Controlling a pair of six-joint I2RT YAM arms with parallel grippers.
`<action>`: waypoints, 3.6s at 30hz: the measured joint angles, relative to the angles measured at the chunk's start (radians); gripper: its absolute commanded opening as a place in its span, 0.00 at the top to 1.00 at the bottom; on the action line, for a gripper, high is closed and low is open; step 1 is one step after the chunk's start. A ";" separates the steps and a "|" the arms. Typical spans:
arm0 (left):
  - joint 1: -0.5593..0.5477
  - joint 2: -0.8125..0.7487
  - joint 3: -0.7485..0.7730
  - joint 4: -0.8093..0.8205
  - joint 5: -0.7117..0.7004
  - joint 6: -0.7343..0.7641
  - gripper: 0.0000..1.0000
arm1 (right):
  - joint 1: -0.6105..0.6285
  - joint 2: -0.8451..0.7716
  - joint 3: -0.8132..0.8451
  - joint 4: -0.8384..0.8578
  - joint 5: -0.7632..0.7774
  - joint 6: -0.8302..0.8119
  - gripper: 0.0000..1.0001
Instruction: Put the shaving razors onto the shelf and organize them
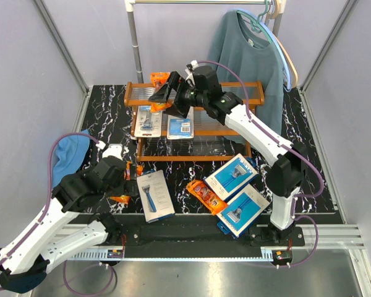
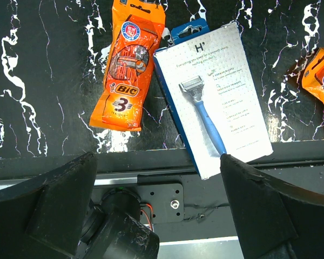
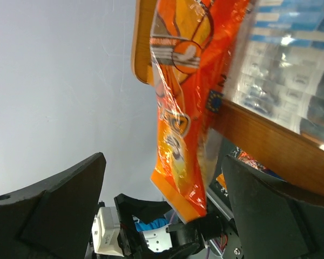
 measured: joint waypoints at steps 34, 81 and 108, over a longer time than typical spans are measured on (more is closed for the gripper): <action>0.007 0.103 -0.032 0.032 0.003 0.015 0.01 | -0.008 -0.721 -0.765 -0.008 0.144 0.016 0.00; 0.746 0.874 -0.064 0.547 0.458 0.289 0.43 | -0.008 -1.006 -1.101 -0.004 0.143 0.095 0.00; 0.787 0.769 -0.049 0.498 0.514 0.299 1.00 | -0.008 -1.043 -1.134 -0.001 0.139 0.108 0.00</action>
